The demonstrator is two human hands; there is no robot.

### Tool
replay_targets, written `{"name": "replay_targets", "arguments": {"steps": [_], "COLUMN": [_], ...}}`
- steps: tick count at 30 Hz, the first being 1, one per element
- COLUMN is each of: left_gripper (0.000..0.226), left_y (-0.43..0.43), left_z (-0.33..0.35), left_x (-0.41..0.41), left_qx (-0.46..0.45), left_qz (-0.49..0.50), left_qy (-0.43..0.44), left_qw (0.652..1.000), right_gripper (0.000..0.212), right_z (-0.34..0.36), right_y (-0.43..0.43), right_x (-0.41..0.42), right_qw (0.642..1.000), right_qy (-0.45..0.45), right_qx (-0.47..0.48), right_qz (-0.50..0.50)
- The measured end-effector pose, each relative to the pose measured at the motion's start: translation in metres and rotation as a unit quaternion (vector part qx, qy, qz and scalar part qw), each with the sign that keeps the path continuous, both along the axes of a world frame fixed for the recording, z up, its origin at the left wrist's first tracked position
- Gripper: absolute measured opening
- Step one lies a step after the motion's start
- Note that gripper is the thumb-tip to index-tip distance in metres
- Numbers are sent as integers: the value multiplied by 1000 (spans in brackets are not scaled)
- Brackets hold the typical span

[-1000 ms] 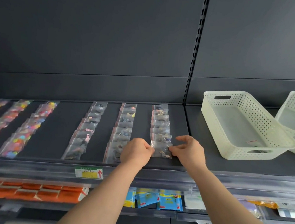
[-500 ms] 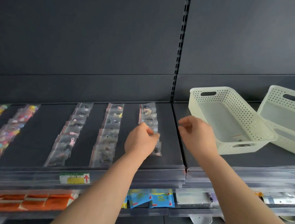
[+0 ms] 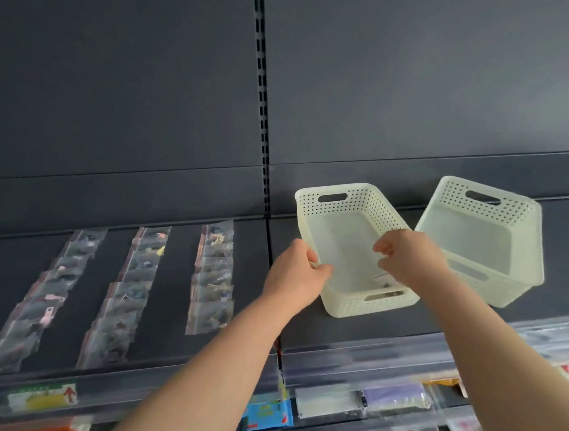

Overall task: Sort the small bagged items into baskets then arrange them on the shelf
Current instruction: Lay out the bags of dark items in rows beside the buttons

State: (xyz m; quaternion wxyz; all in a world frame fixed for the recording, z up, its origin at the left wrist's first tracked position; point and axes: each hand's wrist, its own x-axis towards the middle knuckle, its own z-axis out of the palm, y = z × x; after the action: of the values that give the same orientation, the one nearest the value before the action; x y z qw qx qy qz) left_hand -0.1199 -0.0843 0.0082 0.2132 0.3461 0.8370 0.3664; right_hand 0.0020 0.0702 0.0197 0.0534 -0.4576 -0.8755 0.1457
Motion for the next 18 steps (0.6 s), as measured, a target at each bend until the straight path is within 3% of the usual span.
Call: {"name": "replay_targets", "arguments": {"steps": [6, 12, 18], "left_gripper": [17, 19, 21], "left_y": [7, 4, 0], "left_z": [-2, -2, 1], "left_x": [3, 4, 7], "left_qx": [-4, -3, -19], "left_qz": [20, 27, 9], "left_qy": [3, -23, -32], "left_qw": [1000, 999, 999], "right_gripper": [46, 36, 47], "right_z": [-10, -23, -26], "right_y": [17, 21, 21], "right_x": [-7, -12, -13], "right_qw": [984, 995, 988], "right_qy": [-176, -99, -153], "right_qx": [-16, -27, -6], "right_qz": [0, -9, 28]}}
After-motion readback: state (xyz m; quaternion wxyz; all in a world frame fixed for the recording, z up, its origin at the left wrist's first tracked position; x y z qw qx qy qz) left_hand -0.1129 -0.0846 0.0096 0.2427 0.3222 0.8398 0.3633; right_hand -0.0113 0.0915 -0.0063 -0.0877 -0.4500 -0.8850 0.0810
